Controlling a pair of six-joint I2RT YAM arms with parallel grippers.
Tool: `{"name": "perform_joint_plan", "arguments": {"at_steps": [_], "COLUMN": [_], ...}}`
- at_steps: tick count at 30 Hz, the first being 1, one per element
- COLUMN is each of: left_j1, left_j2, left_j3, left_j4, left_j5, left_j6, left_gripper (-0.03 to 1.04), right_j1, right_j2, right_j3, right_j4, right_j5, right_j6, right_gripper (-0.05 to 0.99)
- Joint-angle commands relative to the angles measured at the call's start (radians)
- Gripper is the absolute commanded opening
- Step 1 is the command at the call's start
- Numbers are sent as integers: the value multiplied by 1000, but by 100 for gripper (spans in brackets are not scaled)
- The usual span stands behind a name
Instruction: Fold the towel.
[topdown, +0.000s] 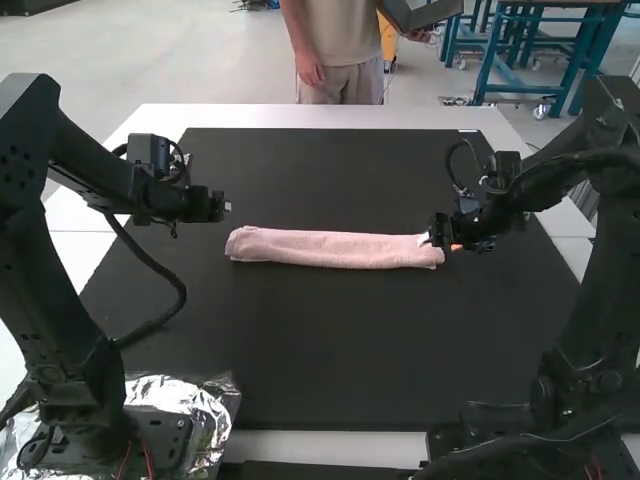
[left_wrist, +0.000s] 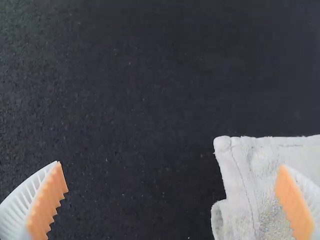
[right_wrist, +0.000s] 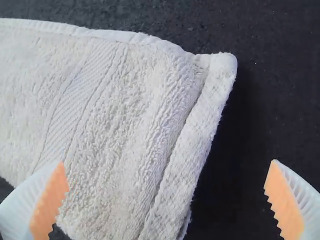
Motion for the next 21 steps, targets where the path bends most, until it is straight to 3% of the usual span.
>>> {"name": "perform_joint_plan", "arguments": {"at_steps": [1, 4, 6, 9, 10, 21], "left_j1": [-3, -5, -5, -3, -3, -5], "left_j2": [-34, -34, -33, -34, -34, -34], "left_j3": [18, 16, 13, 12, 12, 24], "left_j4": [14, 14, 12, 12, 12, 44], "left_j5": [-8, -8, -8, -8, -8, -9], "left_j6": [-25, -26, -25, -25, -25, -23], "left_gripper": [97, 97, 97, 97, 97, 97], "right_j1": [29, 40, 41, 35, 34, -129], "right_j2": [19, 31, 47, 89, 102, -49], "right_j3": [3, 0, -5, -7, -7, 9], "right_j4": [11, 11, 11, 6, -6, -97], "right_j5": [6, 6, -2, -43, -60, -103], "right_j6": [14, 15, 20, 67, 58, -8], "right_gripper": [90, 77, 53, 5, -2, -2]}}
